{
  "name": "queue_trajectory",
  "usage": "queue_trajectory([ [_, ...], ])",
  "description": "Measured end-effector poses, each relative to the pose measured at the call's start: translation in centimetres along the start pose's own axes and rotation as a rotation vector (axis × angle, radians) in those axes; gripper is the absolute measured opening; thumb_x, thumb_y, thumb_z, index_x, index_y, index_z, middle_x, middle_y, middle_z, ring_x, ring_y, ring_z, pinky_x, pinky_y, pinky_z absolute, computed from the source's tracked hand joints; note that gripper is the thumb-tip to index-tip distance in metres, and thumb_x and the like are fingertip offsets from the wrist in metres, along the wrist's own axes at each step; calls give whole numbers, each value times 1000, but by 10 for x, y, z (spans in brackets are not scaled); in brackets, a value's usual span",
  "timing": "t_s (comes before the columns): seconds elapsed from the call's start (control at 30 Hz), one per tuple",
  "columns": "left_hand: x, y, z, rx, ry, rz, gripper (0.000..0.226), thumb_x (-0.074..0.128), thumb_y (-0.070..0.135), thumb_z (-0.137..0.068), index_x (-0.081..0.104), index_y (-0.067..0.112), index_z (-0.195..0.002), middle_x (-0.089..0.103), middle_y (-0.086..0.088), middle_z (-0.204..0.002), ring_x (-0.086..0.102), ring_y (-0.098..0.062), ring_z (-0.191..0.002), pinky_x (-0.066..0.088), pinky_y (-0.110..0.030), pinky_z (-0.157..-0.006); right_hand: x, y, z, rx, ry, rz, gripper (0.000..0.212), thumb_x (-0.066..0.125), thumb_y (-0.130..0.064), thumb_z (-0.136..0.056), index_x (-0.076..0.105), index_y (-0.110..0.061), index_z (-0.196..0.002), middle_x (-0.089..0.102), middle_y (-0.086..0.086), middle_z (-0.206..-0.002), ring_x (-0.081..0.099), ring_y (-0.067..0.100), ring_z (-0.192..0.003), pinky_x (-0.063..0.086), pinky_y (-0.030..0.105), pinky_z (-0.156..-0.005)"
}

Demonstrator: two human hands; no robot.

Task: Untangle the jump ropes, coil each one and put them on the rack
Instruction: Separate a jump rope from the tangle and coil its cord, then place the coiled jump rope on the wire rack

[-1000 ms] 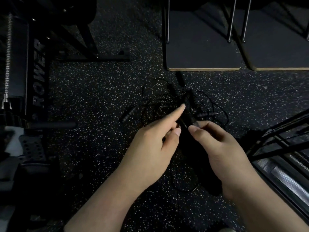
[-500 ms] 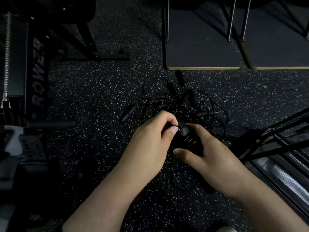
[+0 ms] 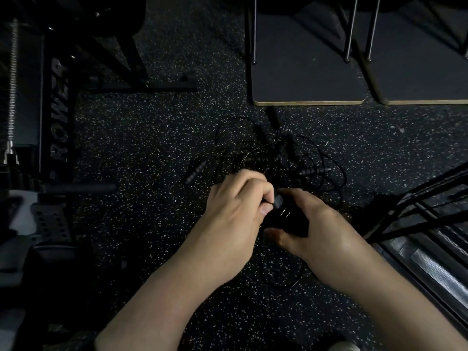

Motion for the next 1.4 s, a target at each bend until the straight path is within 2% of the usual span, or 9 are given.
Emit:
queue_trajectory([
  [0.3,2,-1,-8,-206,178,202,23,65,36,-94,67,34,-117,55,27,-119,51,8,-118,37,-5,-98,4,2,2,-25,31,-20,60,72,-55,-83,43,-53,-135,60,-25,-115,63,-6,-94,53,17,-73],
  [0.37,5,-3,-10,-464,178,413,38,63,49,-92,60,42,-130,58,26,-127,53,11,-118,44,-14,-102,4,3,0,-5,131,-120,53,73,-57,-81,47,-55,-127,66,-20,-104,64,-9,-82,48,10,-61],
  [0.57,19,0,-7,-753,37,1115,58,47,71,-95,62,32,-135,71,6,-129,67,-15,-120,50,-43,-106,11,2,-2,0,191,-79,75,75,-58,-80,34,-53,-143,54,-28,-126,56,-8,-111,49,15,-91],
  [0.7,23,7,-6,-719,-14,1122,38,56,59,-95,58,42,-129,73,9,-124,69,-14,-115,50,-43,-107,14,-2,-1,1,127,-54,97,74,-55,-82,14,-49,-158,34,-30,-151,37,-19,-120,35,4,-93],
  [0.77,24,3,-6,-722,55,1122,61,64,61,-90,49,39,-144,69,9,-132,65,-17,-124,45,-49,-113,13,-5,3,10,70,-74,102,74,-53,-85,4,-50,-159,24,-39,-144,26,-36,-110,29,-6,-84],
  [0.87,21,-2,-9,-723,171,1129,88,73,72,-73,45,38,-149,63,6,-141,58,-20,-133,39,-52,-117,10,-6,3,35,108,-153,107,76,-58,-80,7,-46,-161,29,-36,-148,27,-24,-124,27,-1,-93],
  [1.07,18,8,-12,-692,252,1160,64,73,54,-85,54,28,-140,73,4,-124,66,-18,-121,45,-45,-112,6,-10,10,111,81,-375,84,82,-57,-76,44,-39,-148,73,-19,-112,70,-1,-100,59,27,-89],
  [1.17,19,21,-9,-632,168,1124,74,74,60,-82,50,33,-146,69,7,-132,65,-14,-123,47,-41,-110,5,-14,19,111,232,-466,70,85,-44,-80,51,-38,-141,74,-18,-107,71,-3,-96,60,25,-88],
  [1.4,20,65,7,-578,115,1103,26,67,46,-96,62,41,-121,77,9,-109,74,-10,-102,61,-33,-82,-11,-10,64,173,259,-770,54,80,-35,-89,57,-34,-138,78,-10,-108,76,11,-98,62,37,-88],
])
Point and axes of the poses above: each hand's wrist, its own z-axis away from the middle knuckle, its own x-axis out of the palm, y = z × x, the point moved 1 cm from there along -z, towards the middle knuckle
